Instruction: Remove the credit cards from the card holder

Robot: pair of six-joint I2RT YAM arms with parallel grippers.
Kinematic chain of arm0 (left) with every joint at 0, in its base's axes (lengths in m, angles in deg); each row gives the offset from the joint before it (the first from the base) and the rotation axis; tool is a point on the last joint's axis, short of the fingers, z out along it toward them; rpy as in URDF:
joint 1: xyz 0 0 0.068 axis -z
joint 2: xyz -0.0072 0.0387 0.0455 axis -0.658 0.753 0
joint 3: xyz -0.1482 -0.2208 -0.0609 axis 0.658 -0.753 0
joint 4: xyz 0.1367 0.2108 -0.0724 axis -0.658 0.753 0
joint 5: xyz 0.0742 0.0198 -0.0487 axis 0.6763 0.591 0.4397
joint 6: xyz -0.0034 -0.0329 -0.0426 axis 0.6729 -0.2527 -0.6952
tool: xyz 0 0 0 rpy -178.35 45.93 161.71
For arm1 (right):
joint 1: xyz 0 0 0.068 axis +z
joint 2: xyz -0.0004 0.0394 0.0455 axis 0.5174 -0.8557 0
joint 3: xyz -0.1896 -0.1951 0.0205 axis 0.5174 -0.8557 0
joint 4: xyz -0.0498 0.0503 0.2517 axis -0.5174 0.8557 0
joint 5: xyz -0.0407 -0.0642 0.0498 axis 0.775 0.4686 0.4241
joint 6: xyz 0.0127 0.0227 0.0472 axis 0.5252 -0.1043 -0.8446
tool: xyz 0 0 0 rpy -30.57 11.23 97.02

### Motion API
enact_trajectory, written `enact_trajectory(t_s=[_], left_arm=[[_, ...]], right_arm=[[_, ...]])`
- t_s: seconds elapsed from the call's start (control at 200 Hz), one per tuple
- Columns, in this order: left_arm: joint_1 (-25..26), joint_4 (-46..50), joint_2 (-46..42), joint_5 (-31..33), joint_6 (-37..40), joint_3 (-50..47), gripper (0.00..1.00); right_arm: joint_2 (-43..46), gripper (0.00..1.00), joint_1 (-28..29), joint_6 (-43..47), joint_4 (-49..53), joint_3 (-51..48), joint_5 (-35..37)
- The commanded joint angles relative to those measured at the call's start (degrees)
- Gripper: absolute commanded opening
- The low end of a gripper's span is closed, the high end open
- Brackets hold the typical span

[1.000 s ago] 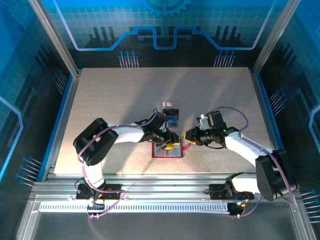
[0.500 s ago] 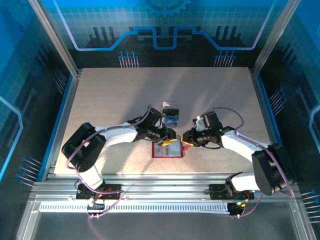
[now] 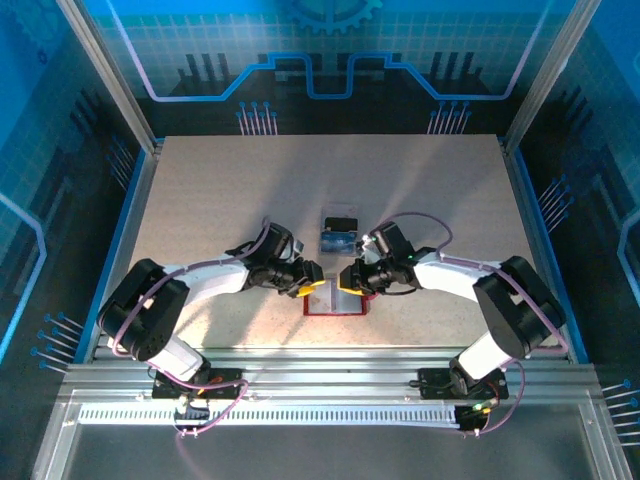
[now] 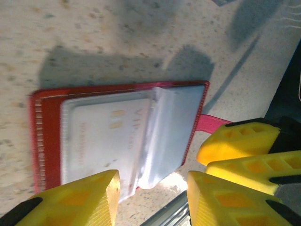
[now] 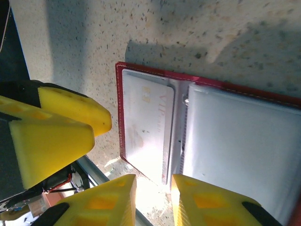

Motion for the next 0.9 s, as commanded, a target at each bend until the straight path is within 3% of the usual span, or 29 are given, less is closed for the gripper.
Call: enact_trajectory(t_s=[0.0,0.45,0.896], left_arm=[[-1.07,1.67,-1.20,0.30,1.44,-1.53,0.42],[-1.33,1.68,1.44,0.14,2.80,-1.56,0.10],[-1.32,5.00,2.07,1.55,5.06,-1.58,0.07]], right_arm=[[-2.42,0.26,2.01,-1.86,-2.29,1.66,0.12],[-7.39,0.27,4.80,-3.43,-4.64,3.24,-0.51],[-9.78,0.27,5.87,-3.52,-4.92,4.91,-0.65]])
